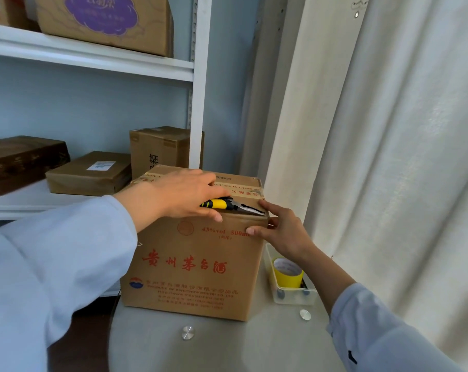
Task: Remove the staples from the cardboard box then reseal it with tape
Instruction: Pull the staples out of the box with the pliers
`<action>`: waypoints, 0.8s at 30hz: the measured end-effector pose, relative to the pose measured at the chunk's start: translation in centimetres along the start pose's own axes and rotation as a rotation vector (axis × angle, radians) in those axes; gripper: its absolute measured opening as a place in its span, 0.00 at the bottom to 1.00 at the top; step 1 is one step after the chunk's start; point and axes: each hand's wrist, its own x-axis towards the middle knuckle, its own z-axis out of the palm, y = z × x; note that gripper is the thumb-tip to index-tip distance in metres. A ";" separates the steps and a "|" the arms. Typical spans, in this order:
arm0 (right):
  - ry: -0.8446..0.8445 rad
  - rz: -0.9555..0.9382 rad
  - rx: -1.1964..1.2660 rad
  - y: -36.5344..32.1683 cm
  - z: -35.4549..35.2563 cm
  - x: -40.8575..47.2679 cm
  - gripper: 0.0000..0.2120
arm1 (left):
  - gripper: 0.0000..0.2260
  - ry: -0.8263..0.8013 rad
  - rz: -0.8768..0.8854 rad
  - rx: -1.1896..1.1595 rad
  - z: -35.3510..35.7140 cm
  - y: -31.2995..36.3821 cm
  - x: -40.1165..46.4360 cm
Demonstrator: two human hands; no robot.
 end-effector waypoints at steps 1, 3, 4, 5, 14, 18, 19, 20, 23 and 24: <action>-0.001 -0.002 -0.004 0.0 0.0 0.0 0.39 | 0.31 -0.010 0.007 0.023 -0.3 -0.1 0.2; -0.006 -0.008 -0.014 -0.1 0.0 -0.1 0.38 | 0.31 -0.031 0.021 0.037 -0.7 -0.1 0.3; -0.008 -0.009 -0.019 -0.1 0.0 -0.1 0.38 | 0.30 -0.041 0.026 0.030 -0.7 -0.1 0.2; -0.009 -0.010 -0.024 -0.1 0.0 -0.1 0.38 | 0.30 -0.051 0.026 0.018 -0.7 0.1 0.1; 0.005 -0.012 -0.045 -0.4 -0.1 -0.2 0.38 | 0.26 -0.005 -0.086 -0.094 -1.1 2.6 -1.8; 0.015 -0.015 -0.051 -0.5 -0.1 -0.4 0.38 | 0.25 0.012 -0.171 -0.135 -0.9 3.7 -2.5; 0.018 -0.014 -0.050 -0.5 0.0 -0.4 0.38 | 0.25 0.023 -0.196 -0.141 -0.6 4.1 -2.7; 0.020 -0.012 -0.051 -0.4 0.0 -0.4 0.38 | 0.25 0.037 -0.226 -0.145 -0.3 4.6 -2.8; 0.029 -0.010 -0.067 -0.4 0.1 -0.4 0.38 | 0.24 0.092 -0.332 -0.158 0.2 6.2 -3.2; 0.030 -0.011 -0.071 -0.4 0.1 -0.3 0.38 | 0.24 0.103 -0.355 -0.157 0.2 6.6 -3.3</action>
